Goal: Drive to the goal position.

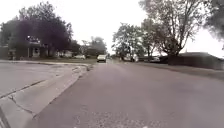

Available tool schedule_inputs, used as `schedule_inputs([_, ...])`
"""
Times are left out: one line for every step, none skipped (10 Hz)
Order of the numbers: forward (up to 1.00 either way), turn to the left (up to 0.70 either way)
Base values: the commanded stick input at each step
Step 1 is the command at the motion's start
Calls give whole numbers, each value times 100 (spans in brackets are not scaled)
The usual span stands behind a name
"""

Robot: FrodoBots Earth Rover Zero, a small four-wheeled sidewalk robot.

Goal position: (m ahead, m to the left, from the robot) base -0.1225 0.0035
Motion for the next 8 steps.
schedule_inputs([70,0])
schedule_inputs([70,0])
schedule_inputs([70,0])
schedule_inputs([70,0])
schedule_inputs([70,0])
schedule_inputs([70,0])
schedule_inputs([70,0])
schedule_inputs([70,0])
